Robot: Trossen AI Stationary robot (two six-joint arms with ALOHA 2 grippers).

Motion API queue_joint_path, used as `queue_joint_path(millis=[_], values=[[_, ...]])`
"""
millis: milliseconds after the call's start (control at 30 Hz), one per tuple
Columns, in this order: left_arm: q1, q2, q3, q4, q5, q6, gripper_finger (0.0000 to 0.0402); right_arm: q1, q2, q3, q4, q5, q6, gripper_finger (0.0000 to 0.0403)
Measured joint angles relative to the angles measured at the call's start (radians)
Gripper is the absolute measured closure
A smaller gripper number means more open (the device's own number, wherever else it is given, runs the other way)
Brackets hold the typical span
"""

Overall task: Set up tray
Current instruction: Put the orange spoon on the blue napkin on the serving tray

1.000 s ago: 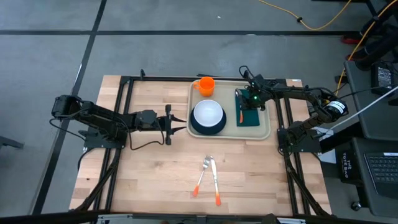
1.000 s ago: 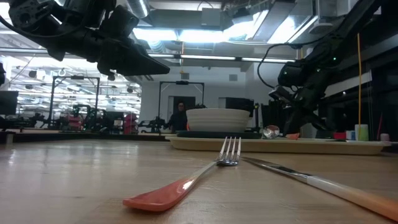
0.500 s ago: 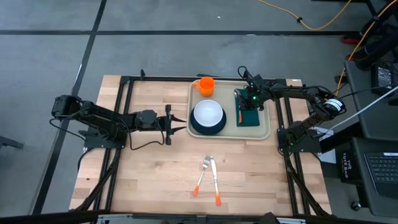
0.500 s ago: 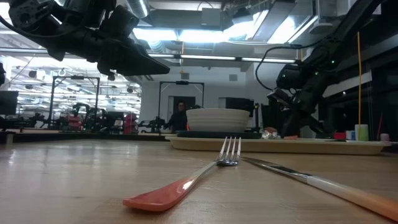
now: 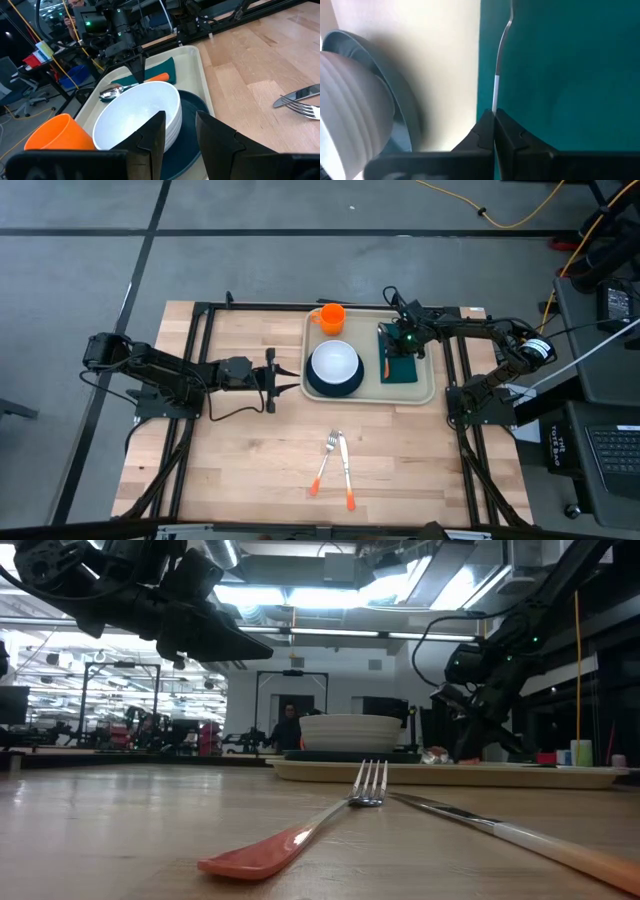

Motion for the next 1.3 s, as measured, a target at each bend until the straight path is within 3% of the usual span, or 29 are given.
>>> queue_joint_path(millis=[367, 700, 1033, 1300], values=[[0.0, 0.0, 0.0, 0.0, 0.0, 0.0, 0.0299, 0.0, 0.0, 0.0, 0.0, 0.01, -0.028, 0.0399], [0.0, 0.0, 0.0, 0.0, 0.0, 0.0, 0.0299, 0.0, 0.0, 0.0, 0.002, 0.016, -0.03, 0.0357], [0.0, 0.0, 0.0, 0.0, 0.0, 0.0, 0.0299, 0.0, 0.0, 0.0, 0.002, 0.022, -0.052, 0.0356], [0.0, 0.0, 0.0, 0.0, 0.0, 0.0, 0.0299, 0.0, 0.0, 0.0, 0.002, 0.097, -0.081, 0.0356]])
